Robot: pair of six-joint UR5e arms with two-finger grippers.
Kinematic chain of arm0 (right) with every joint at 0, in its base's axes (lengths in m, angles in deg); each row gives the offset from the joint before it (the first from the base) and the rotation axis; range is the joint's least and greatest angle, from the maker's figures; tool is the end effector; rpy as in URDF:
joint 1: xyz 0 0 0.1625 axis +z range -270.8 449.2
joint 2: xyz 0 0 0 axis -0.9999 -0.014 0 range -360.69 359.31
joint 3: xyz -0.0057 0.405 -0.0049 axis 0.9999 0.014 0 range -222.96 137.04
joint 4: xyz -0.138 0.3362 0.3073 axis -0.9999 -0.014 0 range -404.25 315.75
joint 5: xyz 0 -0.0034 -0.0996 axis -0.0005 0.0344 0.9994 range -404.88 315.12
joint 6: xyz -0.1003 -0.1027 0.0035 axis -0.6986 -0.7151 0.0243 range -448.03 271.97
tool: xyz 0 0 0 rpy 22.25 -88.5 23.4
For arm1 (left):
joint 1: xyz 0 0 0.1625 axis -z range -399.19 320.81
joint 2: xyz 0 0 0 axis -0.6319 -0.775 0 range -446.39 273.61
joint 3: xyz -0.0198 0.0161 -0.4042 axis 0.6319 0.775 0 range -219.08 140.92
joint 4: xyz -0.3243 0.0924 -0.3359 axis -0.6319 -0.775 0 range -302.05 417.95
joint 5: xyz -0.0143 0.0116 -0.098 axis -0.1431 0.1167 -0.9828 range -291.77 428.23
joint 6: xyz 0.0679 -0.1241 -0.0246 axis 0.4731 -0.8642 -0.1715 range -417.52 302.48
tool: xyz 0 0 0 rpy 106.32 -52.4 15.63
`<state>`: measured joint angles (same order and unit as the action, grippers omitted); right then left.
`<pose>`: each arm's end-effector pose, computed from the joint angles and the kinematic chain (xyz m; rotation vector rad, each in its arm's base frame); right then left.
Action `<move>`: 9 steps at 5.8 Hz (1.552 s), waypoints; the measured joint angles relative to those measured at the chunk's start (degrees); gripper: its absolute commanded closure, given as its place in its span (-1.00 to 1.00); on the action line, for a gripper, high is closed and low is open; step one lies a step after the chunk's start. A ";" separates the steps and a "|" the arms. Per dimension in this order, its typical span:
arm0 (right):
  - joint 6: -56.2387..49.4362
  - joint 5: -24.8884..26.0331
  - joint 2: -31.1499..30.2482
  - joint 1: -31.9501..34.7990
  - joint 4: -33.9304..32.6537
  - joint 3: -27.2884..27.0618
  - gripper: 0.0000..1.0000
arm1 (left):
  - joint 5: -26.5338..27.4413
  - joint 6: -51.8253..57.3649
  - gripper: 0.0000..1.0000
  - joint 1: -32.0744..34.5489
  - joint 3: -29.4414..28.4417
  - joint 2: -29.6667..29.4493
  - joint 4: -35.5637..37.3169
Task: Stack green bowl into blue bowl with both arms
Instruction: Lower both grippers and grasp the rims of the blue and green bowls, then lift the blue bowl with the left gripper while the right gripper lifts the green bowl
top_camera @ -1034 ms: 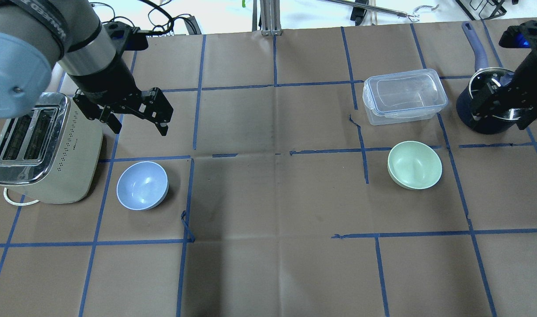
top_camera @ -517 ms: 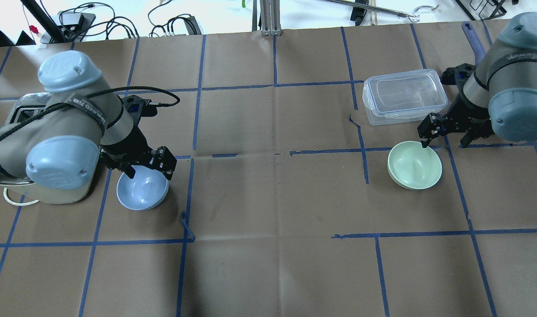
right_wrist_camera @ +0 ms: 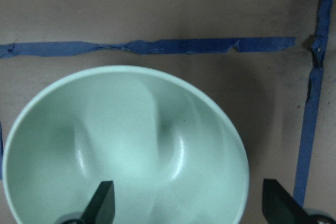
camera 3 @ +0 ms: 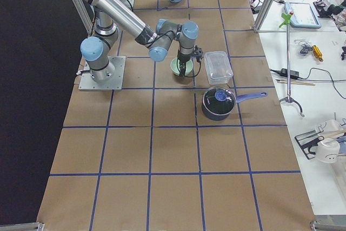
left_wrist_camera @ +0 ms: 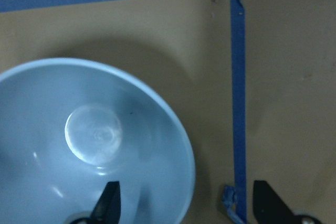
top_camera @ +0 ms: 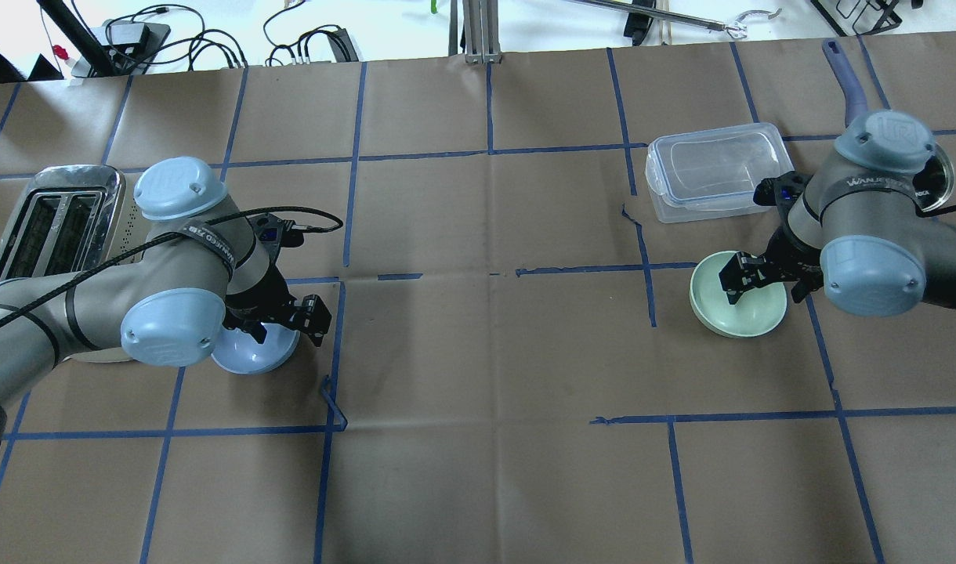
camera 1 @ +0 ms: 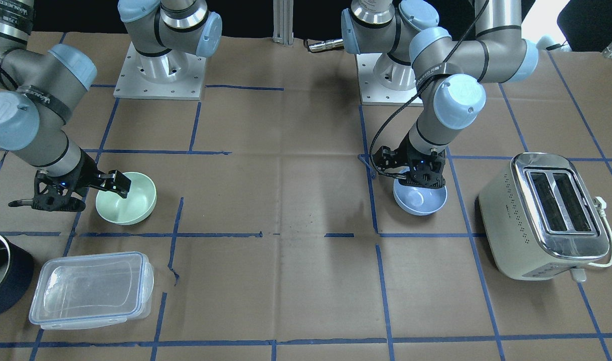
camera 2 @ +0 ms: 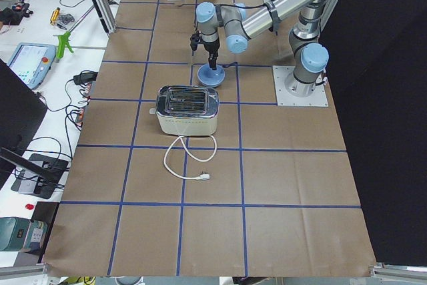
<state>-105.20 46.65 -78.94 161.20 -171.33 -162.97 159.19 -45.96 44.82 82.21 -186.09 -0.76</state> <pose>-0.0347 -0.5259 0.1036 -0.0211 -3.1378 -0.1351 -0.0794 -0.4983 0.1038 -0.1538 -3.1172 -0.2659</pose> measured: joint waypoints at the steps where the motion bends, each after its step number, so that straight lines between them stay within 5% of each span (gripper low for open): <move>1: -0.45 0.07 -0.18 -0.46 -0.75 -0.49 -0.16 | 0.67 0.08 0.96 0.04 -0.04 -1.29 0.77; 2: -0.50 0.09 -0.27 -0.71 -0.91 -0.49 0.58 | 0.90 0.23 1.00 0.07 -0.17 -1.80 1.19; 3: -0.33 0.12 -0.30 -0.78 -0.85 -0.42 0.87 | 0.86 0.34 1.00 0.09 -0.39 -1.84 1.44; 5: 0.12 0.10 -0.61 -0.87 -0.76 -0.16 0.89 | 0.80 -0.73 1.00 2.30 -4.98 -2.22 0.79; 7: 0.57 -0.01 -2.32 -0.80 1.96 2.47 0.88 | 0.37 -8.68 0.99 11.95 -15.88 -5.53 -0.78; 9: 1.64 -1.79 -3.88 -0.53 13.83 11.03 0.88 | 0.30 -14.59 0.93 23.79 -24.54 -12.36 0.68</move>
<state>-103.56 44.86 -82.82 160.67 -157.50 -151.94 159.49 -60.55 68.61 57.67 -198.45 -0.08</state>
